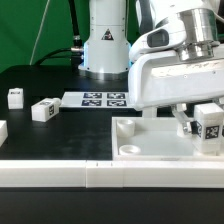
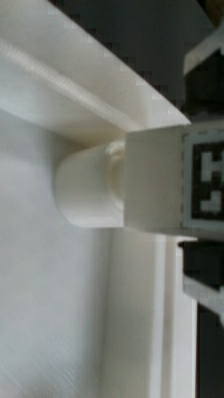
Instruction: Assemble one leg
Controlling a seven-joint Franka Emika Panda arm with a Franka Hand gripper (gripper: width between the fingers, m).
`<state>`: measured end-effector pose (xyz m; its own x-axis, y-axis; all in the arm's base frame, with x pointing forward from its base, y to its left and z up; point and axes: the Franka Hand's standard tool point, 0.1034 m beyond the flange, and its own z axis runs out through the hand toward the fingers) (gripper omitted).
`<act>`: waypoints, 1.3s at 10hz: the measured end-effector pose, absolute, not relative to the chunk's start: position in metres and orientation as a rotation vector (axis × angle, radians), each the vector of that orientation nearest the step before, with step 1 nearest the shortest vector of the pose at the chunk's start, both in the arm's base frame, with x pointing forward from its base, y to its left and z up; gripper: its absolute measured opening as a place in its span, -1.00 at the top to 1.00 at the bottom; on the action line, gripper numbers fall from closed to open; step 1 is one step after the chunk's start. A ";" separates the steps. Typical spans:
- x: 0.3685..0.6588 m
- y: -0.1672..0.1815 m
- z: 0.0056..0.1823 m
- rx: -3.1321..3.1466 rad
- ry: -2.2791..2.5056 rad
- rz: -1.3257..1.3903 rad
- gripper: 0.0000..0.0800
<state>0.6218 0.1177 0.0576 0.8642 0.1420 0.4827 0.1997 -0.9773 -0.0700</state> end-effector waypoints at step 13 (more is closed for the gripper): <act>0.630 0.109 0.090 -2.931 -0.270 -0.691 -0.62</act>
Offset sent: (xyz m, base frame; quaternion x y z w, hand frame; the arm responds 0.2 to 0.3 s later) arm 0.0000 0.0000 0.0000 0.0000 0.0000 0.0000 1.0000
